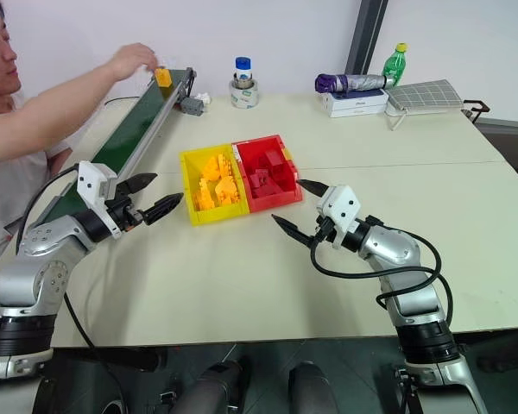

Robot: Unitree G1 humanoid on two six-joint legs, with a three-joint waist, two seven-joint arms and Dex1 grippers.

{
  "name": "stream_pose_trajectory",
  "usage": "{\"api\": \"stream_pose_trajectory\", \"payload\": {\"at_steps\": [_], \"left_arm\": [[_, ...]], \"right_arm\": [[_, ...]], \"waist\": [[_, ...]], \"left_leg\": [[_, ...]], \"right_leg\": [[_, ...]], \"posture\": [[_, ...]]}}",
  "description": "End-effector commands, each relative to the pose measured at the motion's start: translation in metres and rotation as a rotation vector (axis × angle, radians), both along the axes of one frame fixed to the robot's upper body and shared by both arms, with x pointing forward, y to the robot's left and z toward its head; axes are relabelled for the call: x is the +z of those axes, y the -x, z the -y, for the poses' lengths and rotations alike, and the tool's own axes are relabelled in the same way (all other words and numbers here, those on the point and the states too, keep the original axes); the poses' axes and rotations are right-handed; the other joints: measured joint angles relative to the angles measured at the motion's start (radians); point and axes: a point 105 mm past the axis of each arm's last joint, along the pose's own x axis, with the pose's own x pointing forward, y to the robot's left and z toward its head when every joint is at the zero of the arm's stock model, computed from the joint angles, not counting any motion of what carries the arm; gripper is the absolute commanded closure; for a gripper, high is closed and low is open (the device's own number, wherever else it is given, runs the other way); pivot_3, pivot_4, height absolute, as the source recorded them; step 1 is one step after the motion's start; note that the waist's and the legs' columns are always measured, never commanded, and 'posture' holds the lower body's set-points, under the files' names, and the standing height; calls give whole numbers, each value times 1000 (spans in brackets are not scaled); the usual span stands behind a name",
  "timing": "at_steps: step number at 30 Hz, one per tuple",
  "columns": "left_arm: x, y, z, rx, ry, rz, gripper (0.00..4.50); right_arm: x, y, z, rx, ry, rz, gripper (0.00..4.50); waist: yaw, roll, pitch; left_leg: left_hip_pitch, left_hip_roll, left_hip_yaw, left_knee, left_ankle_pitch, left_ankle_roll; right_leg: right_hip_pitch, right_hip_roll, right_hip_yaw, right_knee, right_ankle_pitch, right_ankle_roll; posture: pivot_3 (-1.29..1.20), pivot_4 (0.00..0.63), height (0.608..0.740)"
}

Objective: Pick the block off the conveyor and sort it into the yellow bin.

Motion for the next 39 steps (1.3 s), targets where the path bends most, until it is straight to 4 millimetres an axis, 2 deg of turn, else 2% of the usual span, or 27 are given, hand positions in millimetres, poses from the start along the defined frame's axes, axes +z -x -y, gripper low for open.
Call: {"api": "stream_pose_trajectory", "payload": {"at_steps": [1, 10, 14, 23, 27, 32, 39], "left_arm": [[13, 2, 5, -17, -21, 65, 30], [19, 8, 7, -49, -4, 99, 30], [24, 15, -4, -31, 41, 134, 30], [21, 36, -62, 288, 73, 227, 30], [15, 47, -95, 488, 53, 277, 30], [14, 48, -136, 744, 75, 311, 30], [1, 50, -138, 761, 112, 277, 30]], "right_arm": [[13, 2, -1, 10, -4, 59, 0], [12, 3, 1, 4, -3, 58, 0], [12, 3, 1, 6, -3, 59, 0], [9, 3, 1, 24, 2, 51, 0], [11, 0, -1, 34, 0, 54, 0], [11, -2, -6, 53, -3, 55, 0], [12, -3, -7, 59, -1, 58, 0]], "waist": [[0, 0, 0], [0, 0, 0], [-1, 0, 0], [0, 0, 0], [1, 0, 0], [4, 0, 0], [2, -1, -1]], "left_leg": [[0, 0, 0, 0, 0, 0], [0, 0, 0, 0, 0, 0], [0, 0, 0, 0, 0, 0], [0, 1, 0, 0, 0, 0], [1, 1, 1, 0, 0, 0], [1, 1, 0, 0, 0, -2], [1, 1, 1, 1, 0, -2]], "right_leg": [[0, 0, 0, 0, 0, 0], [0, 0, 0, 0, 0, 0], [0, 0, 0, 0, 0, 0], [0, 0, 0, 0, 1, -1], [1, 0, 0, 0, 1, -1], [1, 0, 0, 0, 1, -2], [1, 1, 0, 0, 1, -2]], "posture": [[0, 150, 740], [0, 150, 740], [0, 150, 740], [0, 150, 740], [0, 150, 740], [0, 150, 740], [0, 150, 740]]}}
